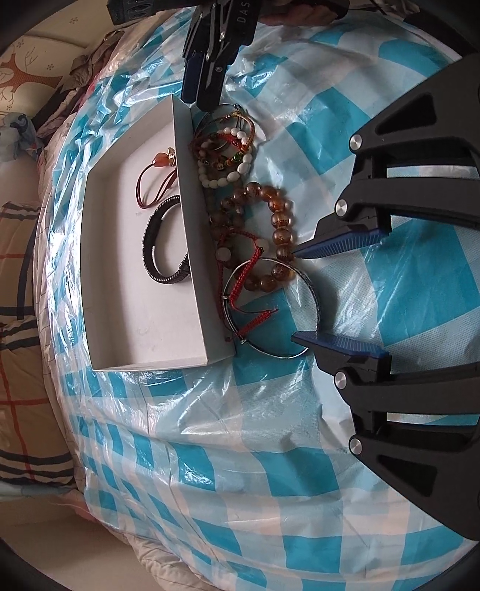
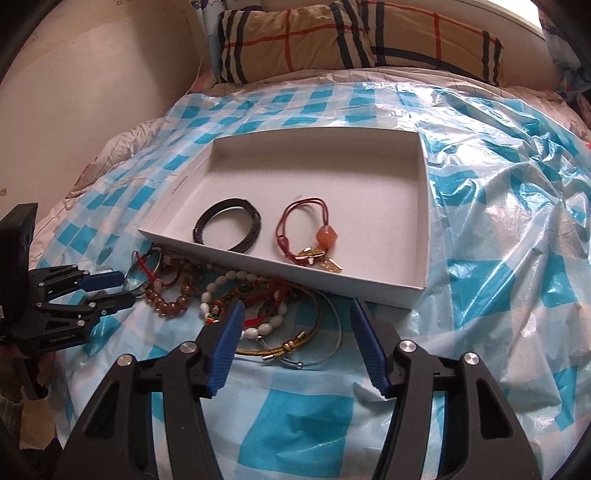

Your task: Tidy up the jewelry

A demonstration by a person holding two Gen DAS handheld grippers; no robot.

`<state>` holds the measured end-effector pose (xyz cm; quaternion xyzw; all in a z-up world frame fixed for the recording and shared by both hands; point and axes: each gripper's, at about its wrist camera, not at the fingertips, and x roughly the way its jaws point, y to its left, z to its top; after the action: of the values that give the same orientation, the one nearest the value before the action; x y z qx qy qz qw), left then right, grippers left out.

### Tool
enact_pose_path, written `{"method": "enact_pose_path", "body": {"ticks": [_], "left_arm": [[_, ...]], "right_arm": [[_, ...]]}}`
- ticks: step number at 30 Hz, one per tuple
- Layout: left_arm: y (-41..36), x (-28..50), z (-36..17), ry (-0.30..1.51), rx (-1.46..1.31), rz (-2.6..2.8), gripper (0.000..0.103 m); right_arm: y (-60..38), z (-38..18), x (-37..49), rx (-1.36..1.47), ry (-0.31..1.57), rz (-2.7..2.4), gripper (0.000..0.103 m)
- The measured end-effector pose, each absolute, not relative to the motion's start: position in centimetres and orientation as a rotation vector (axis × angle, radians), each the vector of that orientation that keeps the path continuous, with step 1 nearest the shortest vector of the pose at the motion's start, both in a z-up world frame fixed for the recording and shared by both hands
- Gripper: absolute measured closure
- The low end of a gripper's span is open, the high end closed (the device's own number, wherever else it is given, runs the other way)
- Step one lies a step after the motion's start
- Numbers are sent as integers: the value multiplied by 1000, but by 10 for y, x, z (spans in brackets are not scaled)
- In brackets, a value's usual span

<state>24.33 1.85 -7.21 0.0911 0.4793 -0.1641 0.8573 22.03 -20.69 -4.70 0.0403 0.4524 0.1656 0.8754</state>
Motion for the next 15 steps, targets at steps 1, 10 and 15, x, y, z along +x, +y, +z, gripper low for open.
{"method": "enact_pose_path", "body": {"ticks": [1,10,15], "left_arm": [[15,244,-74,1009,209,-354,65],[5,224,-61,1032,201,-479,101],[18,219,-50,1037,73,-541,101]], "right_arm": [[-203,-49,221,95,958,370,45],[-175,-58,220,39,979,407,45],[-192,-54,225,86,963,321,45]]}}
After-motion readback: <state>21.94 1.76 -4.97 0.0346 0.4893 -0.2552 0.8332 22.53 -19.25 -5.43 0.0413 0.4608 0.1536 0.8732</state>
